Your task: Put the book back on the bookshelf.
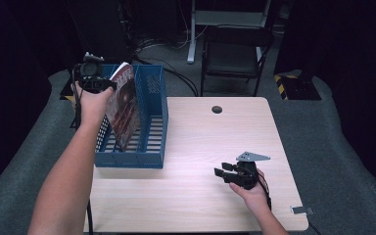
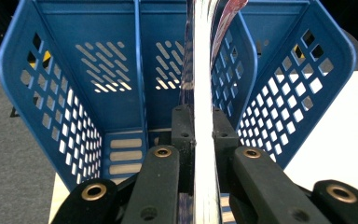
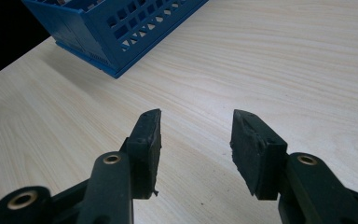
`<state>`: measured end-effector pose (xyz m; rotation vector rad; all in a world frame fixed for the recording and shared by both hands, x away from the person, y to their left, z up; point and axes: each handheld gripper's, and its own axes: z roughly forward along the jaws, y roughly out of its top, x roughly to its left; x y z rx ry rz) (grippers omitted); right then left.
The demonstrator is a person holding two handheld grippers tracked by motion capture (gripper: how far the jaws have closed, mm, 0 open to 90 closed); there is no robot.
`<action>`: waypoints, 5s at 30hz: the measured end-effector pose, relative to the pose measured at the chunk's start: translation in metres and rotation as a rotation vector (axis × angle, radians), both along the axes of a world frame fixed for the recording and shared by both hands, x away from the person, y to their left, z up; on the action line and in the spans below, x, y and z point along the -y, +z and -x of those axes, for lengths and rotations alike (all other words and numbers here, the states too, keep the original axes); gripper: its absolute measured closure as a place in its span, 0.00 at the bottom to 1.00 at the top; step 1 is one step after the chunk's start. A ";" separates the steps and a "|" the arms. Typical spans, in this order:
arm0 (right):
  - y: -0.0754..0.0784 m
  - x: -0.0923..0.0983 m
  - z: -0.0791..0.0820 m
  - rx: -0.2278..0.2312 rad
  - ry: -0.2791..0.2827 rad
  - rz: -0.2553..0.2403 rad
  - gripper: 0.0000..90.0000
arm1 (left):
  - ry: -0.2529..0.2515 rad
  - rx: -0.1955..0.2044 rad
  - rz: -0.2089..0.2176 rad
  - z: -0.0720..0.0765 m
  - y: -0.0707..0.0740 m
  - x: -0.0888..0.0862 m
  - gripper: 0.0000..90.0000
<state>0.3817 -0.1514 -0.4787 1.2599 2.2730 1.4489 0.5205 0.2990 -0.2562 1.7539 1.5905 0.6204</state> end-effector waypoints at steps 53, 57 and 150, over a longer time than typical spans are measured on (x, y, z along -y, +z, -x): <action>-0.002 -0.001 0.000 -0.001 -0.001 0.016 0.58 | -0.050 -0.091 -0.027 0.005 -0.020 -0.006 0.87; -0.002 -0.001 0.000 0.000 0.004 0.017 0.58 | -0.061 -0.099 -0.020 0.008 -0.016 -0.009 0.87; -0.001 0.001 0.000 -0.001 0.002 0.000 0.58 | 0.124 0.026 -0.072 -0.014 -0.023 0.002 0.94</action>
